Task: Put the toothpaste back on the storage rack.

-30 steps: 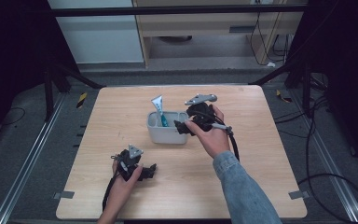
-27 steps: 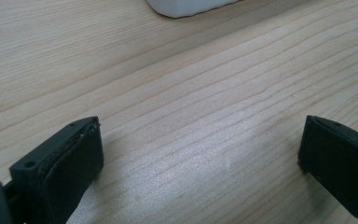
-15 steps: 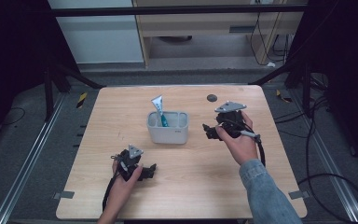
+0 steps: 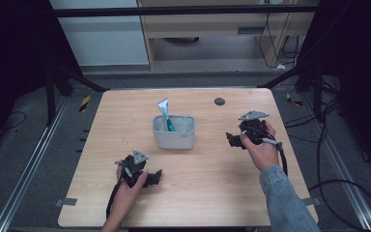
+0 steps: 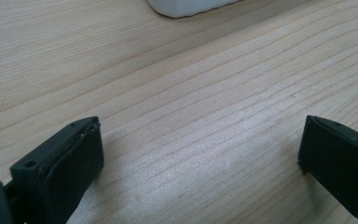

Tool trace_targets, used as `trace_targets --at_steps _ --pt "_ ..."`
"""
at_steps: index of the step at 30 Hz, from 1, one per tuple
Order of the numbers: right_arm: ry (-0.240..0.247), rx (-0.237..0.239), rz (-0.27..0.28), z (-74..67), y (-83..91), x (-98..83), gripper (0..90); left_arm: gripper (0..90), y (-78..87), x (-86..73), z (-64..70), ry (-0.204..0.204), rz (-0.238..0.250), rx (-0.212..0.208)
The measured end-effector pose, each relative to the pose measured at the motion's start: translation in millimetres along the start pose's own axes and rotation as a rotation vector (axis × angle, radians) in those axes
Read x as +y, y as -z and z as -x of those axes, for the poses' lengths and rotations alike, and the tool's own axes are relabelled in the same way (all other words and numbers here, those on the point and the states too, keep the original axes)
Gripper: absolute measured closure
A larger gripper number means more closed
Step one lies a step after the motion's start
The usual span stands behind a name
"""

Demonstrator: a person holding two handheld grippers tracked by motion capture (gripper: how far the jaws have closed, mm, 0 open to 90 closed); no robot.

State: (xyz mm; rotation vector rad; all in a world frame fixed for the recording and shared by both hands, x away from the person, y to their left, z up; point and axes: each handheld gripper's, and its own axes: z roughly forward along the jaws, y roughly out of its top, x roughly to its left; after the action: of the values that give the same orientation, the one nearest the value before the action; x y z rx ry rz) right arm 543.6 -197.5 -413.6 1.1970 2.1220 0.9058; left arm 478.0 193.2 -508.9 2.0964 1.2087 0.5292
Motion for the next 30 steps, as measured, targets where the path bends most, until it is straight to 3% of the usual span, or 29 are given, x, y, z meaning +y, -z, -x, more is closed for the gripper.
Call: trace_targets --at_steps 14,23,30 --pt "-0.046 -0.008 -0.078 15.7 -22.9 -37.3 13.1 0.0 -0.1 0.0 0.2 0.002 0.002 0.001" --pt "-0.118 0.007 -0.065 14.8 -36.2 -60.9 12.7 0.0 -0.1 -0.1 0.4 0.004 0.003 0.001" --pt "-0.15 0.024 -0.059 12.3 -46.8 -65.4 12.0 0.0 0.0 0.0 0.2 0.002 0.0 0.0"
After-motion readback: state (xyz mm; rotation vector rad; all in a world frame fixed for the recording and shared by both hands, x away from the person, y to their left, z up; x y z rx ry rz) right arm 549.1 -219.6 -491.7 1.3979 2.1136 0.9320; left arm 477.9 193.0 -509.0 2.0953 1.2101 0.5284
